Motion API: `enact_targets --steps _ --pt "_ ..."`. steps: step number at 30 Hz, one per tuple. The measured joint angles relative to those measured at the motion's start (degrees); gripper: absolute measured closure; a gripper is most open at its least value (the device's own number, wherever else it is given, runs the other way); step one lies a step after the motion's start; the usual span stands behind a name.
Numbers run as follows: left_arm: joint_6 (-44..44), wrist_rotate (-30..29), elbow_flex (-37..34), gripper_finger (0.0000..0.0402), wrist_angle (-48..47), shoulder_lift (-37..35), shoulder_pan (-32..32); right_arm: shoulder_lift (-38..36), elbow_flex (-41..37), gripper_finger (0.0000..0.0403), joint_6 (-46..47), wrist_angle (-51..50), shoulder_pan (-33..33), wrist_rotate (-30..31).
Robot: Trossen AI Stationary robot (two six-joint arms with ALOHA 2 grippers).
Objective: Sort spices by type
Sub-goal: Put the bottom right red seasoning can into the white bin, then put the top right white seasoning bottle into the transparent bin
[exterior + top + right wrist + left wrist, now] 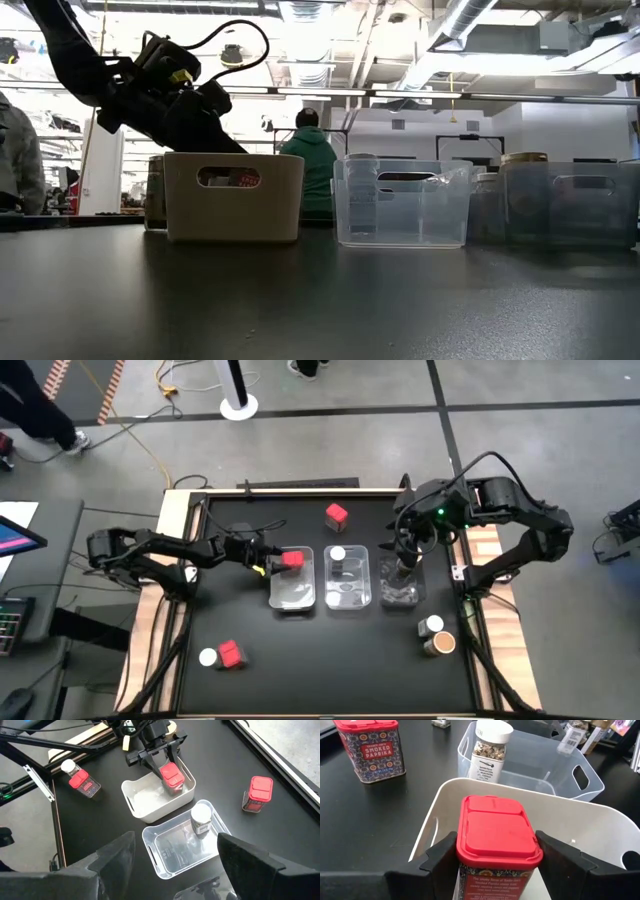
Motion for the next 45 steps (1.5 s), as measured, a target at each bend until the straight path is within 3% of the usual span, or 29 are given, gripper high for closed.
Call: enact_targets --steps 11,21,28,45 --pt "0.0 0.0 0.0 0.0167 -0.2 0.0 0.0 0.0 0.0 0.0092 0.0 0.0 0.0 0.0" --pt "1.2 0.1 0.0 0.0126 -0.3 0.0 0.0 0.0 0.0 0.0092 0.0 0.0 0.0 0.0" --pt "5.6 -0.1 0.0 0.0126 -0.1 0.1 0.0 0.0 0.0 0.0092 0.0 0.0 0.0 0.0" --pt "3.9 -0.1 3.3 0.0126 2.7 0.1 -0.8 0.0 0.0 0.0092 -0.4 0.0 0.0 0.0"
